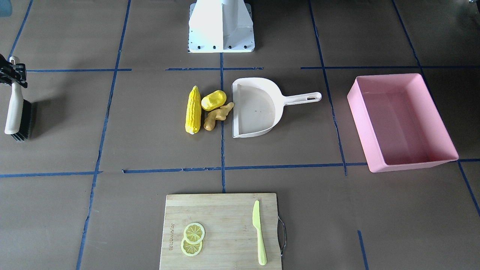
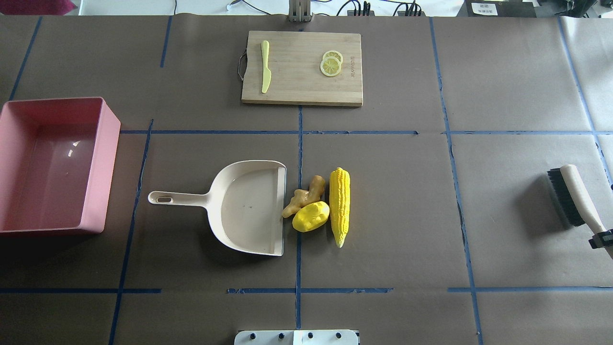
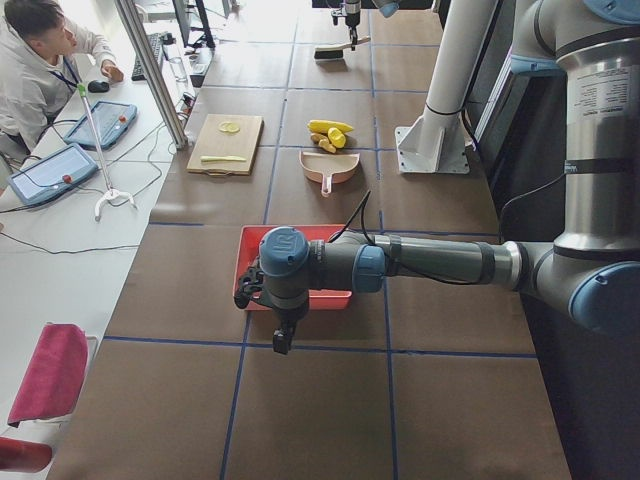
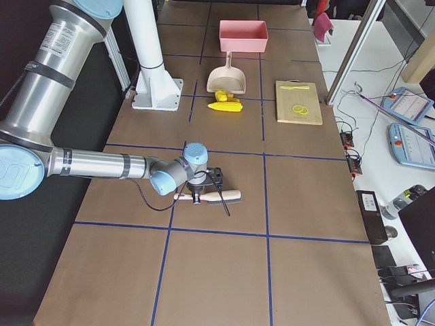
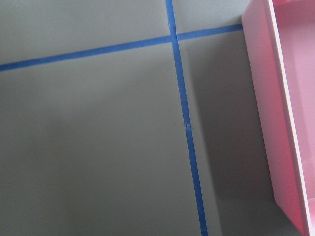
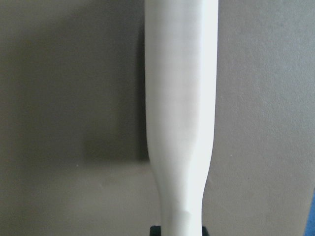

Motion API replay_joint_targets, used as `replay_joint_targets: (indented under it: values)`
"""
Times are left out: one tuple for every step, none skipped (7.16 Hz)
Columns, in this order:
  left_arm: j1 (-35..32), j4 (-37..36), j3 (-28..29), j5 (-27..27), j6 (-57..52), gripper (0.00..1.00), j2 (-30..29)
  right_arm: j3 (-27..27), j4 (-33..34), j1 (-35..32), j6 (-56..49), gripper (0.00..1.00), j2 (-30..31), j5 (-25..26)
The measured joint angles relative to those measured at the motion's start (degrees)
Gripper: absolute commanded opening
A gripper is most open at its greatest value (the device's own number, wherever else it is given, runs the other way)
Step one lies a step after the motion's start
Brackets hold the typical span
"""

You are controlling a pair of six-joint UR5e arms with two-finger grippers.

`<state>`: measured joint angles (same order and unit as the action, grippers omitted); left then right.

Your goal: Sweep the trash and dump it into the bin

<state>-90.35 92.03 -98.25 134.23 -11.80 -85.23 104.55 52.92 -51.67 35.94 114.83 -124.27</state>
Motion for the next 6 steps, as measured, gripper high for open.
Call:
replay_joint_targets:
  values:
    - [0.04,2.56,1.29,0.05,0.12,1.00,-1.56,0.04,0.02,0.00,0.05,0.00,-0.19,-0.04]
    - [0.09,3.78,1.98,0.16,0.13,1.00,-2.26,0.08,0.01,-0.01,0.08,0.00,-0.29,-0.01]
    - [0.13,4.57,2.15,0.44,0.12,1.00,-2.61,0.09,0.00,0.00,0.09,0.00,-0.35,0.08]
    - [0.74,6.30,2.02,1.12,0.09,1.00,-3.01,0.11,-0.03,0.00,0.09,0.00,-0.38,0.18]
    - [2.11,10.83,1.93,1.71,0.05,1.00,-3.57,0.14,-0.07,0.00,0.09,0.00,-0.45,0.25]
    - [4.07,17.26,1.88,1.98,0.07,1.00,-3.93,0.14,-0.09,0.00,0.09,0.00,-0.54,0.32]
